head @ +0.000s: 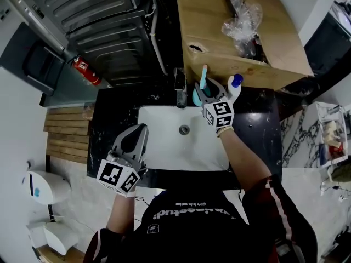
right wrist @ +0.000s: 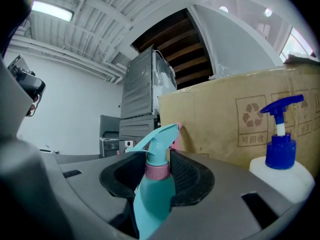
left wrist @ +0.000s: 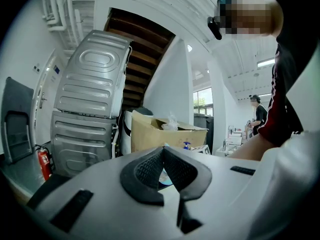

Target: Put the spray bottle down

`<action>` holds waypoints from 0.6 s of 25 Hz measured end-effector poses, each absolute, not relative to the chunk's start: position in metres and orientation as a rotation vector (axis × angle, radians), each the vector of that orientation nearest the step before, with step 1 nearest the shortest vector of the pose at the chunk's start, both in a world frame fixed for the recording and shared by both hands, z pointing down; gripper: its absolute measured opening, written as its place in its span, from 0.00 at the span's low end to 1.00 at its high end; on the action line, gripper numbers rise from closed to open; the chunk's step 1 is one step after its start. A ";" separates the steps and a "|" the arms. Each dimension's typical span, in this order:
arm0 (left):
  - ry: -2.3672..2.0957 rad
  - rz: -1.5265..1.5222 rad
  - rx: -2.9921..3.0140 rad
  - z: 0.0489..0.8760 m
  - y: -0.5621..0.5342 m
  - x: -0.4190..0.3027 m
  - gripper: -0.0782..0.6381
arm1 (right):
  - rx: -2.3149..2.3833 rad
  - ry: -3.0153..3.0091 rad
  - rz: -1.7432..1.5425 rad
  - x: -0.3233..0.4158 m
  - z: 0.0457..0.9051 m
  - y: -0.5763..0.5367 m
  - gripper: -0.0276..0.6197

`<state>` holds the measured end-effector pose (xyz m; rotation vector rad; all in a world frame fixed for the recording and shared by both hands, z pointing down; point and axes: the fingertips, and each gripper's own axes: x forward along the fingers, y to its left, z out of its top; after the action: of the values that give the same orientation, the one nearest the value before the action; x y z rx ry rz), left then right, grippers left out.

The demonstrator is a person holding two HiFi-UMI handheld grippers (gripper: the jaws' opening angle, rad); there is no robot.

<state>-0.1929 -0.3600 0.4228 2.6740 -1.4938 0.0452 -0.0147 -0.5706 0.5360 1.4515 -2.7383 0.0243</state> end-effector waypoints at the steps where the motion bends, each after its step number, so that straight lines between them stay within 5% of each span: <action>1: -1.496 0.046 2.674 0.422 -0.359 -0.193 0.13 | 1.438 -2.735 0.038 -0.016 0.538 -0.570 0.30; 5: -1.501 0.047 2.682 0.418 -0.355 -0.192 0.13 | 1.377 -2.737 0.089 -0.021 0.544 -0.566 0.41; 15: -1.487 0.061 2.710 0.415 -0.343 -0.187 0.13 | 1.366 -2.690 0.161 -0.015 0.551 -0.556 0.45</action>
<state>-0.1873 -0.3432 0.4151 2.7098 -1.4872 0.0612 -0.0155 -0.5560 0.5515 1.3660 -2.6903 0.1611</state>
